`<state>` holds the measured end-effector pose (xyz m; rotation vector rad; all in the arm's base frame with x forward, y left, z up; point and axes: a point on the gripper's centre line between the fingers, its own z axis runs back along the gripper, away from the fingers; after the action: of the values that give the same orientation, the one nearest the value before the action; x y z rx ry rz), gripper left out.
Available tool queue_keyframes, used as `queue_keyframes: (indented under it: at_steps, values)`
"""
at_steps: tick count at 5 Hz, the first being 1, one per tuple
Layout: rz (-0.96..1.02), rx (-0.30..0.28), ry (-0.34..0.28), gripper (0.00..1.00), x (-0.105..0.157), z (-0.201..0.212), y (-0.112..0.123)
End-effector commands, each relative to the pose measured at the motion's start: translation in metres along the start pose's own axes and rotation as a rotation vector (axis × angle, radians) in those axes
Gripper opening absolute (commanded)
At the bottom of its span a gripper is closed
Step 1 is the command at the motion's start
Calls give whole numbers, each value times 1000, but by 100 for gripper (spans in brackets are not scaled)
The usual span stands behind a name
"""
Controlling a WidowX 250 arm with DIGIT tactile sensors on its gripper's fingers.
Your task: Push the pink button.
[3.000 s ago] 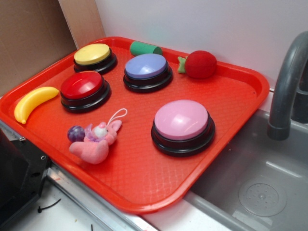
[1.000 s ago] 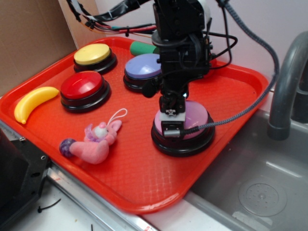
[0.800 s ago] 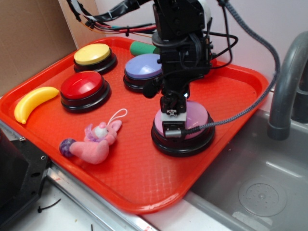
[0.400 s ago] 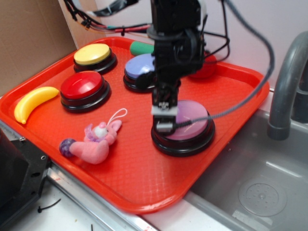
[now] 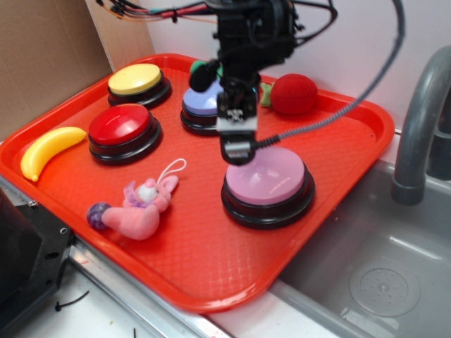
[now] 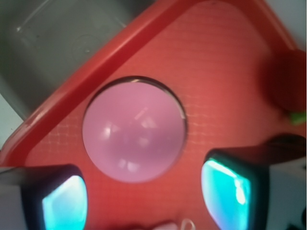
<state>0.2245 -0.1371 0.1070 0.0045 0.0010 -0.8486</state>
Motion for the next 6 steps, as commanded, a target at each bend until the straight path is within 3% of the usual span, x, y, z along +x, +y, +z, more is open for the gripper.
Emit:
queue_keyframes:
  at_steps: [1,6]
  values:
    - [62,63,-111,100,-11,48,-11]
    - [273,51,-63,100,-38,75,-3]
